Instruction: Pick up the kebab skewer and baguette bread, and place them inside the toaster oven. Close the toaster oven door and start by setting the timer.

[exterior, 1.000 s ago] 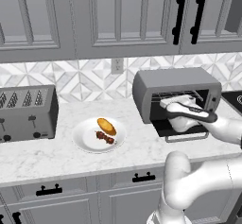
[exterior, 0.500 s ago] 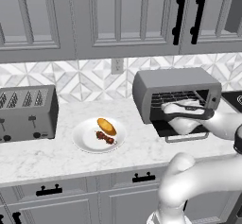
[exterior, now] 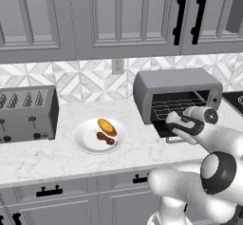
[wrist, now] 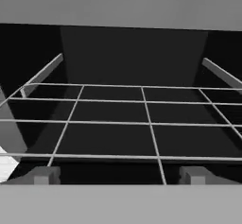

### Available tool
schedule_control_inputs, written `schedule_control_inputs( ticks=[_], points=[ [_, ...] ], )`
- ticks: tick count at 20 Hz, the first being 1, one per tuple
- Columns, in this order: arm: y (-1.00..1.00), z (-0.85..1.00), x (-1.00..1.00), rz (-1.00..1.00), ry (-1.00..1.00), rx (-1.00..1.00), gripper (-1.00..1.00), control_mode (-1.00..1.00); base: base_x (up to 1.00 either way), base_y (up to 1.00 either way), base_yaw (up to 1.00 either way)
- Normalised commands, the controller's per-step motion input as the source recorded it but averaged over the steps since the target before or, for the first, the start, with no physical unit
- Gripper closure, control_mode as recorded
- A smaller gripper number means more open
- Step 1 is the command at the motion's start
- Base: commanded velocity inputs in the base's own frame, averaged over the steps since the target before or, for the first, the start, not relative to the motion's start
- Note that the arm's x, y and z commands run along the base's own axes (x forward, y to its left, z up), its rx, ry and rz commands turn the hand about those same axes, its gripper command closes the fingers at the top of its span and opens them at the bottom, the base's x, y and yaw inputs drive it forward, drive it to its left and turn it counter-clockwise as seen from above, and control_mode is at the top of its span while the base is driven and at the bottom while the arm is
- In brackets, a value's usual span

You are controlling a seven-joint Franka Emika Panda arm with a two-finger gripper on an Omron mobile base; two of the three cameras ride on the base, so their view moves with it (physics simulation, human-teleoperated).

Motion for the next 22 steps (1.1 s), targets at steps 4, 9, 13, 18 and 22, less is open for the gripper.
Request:
schedule_control_inputs(
  ticks=[4, 9, 13, 18, 22],
  points=[
    [-0.28, 0.08, -1.0, 0.0, 0.47, 0.0, -1.0, -1.0, 0.0, 0.0, 0.0],
    [-0.18, 0.8, -1.0, 0.06, 0.36, 0.0, -1.0, -1.0, 0.0, 0.0, 0.0],
    [0.72, 0.85, -0.71, 0.17, 0.15, 0.0, -1.0, -1.0, 0.0, 0.0, 0.0],
    [1.0, 0.09, -0.04, 0.35, 0.09, 0.01, -1.0, -1.0, 0.0, 0.0, 0.0],
    [1.0, 0.0, 0.43, 0.26, 0.05, 0.0, -1.0, -1.0, 0.0, 0.0, 0.0]
  ],
)
